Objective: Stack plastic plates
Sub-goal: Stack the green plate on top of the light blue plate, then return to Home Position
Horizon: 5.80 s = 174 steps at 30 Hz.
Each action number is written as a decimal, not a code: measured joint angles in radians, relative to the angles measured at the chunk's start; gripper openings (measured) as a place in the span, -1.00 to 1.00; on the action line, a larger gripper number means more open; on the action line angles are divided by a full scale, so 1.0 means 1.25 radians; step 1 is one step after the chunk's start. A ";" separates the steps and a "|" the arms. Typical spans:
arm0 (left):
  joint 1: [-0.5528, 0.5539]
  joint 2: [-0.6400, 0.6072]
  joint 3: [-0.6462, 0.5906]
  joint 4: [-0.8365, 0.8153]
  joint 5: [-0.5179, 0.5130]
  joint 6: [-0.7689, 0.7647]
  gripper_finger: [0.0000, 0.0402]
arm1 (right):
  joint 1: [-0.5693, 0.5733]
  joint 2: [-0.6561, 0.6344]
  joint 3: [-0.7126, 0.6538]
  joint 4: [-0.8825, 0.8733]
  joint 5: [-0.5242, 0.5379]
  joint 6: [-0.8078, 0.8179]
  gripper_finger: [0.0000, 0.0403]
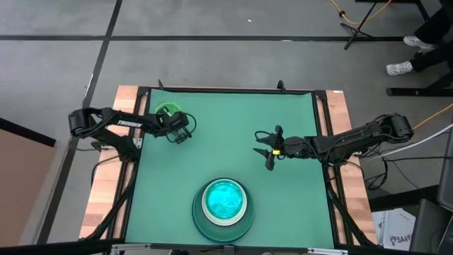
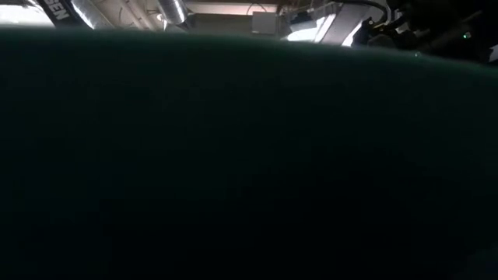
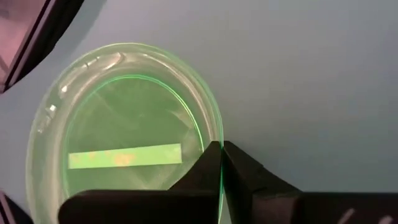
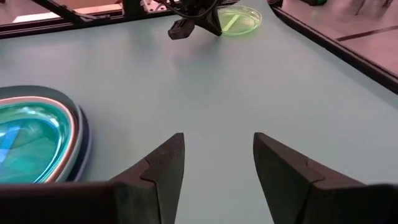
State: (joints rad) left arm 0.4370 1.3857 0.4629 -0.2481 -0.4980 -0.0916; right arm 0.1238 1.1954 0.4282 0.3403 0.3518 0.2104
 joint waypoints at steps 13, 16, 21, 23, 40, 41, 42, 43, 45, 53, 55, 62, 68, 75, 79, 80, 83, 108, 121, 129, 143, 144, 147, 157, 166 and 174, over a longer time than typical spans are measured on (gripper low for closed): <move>-0.161 -0.005 0.038 0.032 0.001 0.079 -0.99 | 0.001 0.000 0.001 0.001 0.004 0.017 -0.09; -0.195 -0.005 0.057 0.032 0.001 0.106 -0.99 | 0.001 0.000 0.001 -0.001 0.004 0.035 -0.09; -0.248 -0.005 0.084 0.032 0.017 0.163 -0.99 | 0.001 0.000 0.001 -0.006 0.004 0.049 -0.09; -0.269 -0.005 0.090 0.034 0.017 0.185 -0.99 | 0.001 0.000 0.001 -0.007 0.004 0.058 -0.09; -0.488 -0.005 0.092 0.203 0.073 0.328 -0.99 | 0.000 0.000 0.001 -0.013 0.003 0.061 -0.09; -0.500 -0.005 0.092 0.211 0.084 0.328 -0.99 | 0.000 0.000 0.001 -0.016 0.002 0.061 -0.09; -0.515 -0.005 0.093 0.219 0.095 0.327 -0.99 | 0.000 0.000 0.001 -0.019 -0.001 0.061 -0.09; -0.533 -0.005 0.099 0.218 0.104 0.327 -0.99 | 0.000 0.000 0.001 -0.020 -0.002 0.061 -0.09; -0.575 -0.005 0.116 0.220 0.110 0.314 -0.99 | 0.000 0.000 0.001 -0.019 -0.003 0.061 -0.09; -0.708 0.038 0.217 0.223 0.118 0.308 -0.99 | 0.001 0.000 0.001 -0.024 -0.048 0.093 -0.09; -0.734 0.067 0.248 0.224 0.119 0.308 -0.99 | 0.001 0.000 0.001 -0.024 -0.063 0.105 -0.09; -0.814 0.207 0.342 0.220 0.154 0.290 -0.99 | 0.001 0.000 0.001 -0.023 -0.139 0.121 -0.09; -0.843 0.268 0.395 0.223 0.198 0.236 -0.99 | 0.001 0.000 0.001 -0.022 -0.195 0.116 -0.09; -0.853 0.275 0.396 0.218 0.208 0.170 -0.89 | 0.001 0.000 0.001 -0.018 -0.166 0.098 -0.09; -0.852 0.275 0.396 0.218 0.199 0.145 -0.72 | 0.000 0.000 0.001 -0.021 -0.126 0.116 -0.09; -0.851 0.275 0.396 0.217 0.199 0.138 -0.67 | 0.000 0.000 0.001 -0.024 -0.125 0.120 -0.09; -0.852 0.256 0.396 0.193 0.200 0.118 -0.54 | 0.000 0.000 0.001 -0.026 -0.123 0.125 -0.09; -0.457 -0.321 -0.086 0.369 0.305 0.211 -0.45 | -0.138 -0.001 0.001 0.067 -0.215 -0.007 -0.12; -0.100 -0.487 -0.237 0.473 0.524 0.262 -0.71 | -0.227 -0.057 -0.034 0.058 -0.323 -0.049 -0.75; 0.032 -0.542 -0.240 0.459 0.642 0.227 -0.91 | -0.225 -0.242 -0.128 0.061 -0.269 -0.063 -0.99; -0.030 -0.691 -0.260 0.327 0.453 0.129 -1.00 | -0.225 -0.533 -0.265 0.059 -0.107 -0.027 -0.97; -0.045 -0.705 -0.271 0.325 0.434 0.122 -1.00 | -0.225 -0.542 -0.269 0.060 -0.099 -0.026 -0.96; -0.071 -0.757 -0.304 0.325 0.387 0.119 -1.00 | -0.225 -0.567 -0.282 0.059 -0.093 -0.026 -0.96; -0.074 -0.909 -0.364 0.301 0.411 0.123 -1.00 | -0.225 -0.619 -0.337 0.054 -0.120 -0.025 -0.96; -0.074 -1.021 -0.364 0.221 0.406 0.112 -1.00 | -0.225 -0.748 -0.337 -0.057 -0.156 -0.031 -0.96; -0.074 -1.074 -0.363 0.212 0.429 0.088 -1.00 | -0.225 -0.876 -0.337 -0.230 -0.194 0.004 -0.96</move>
State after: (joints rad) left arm 0.3443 0.0426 0.0086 0.0170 0.0384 0.0186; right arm -0.1574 0.1009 0.0071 0.0526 0.1099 0.2152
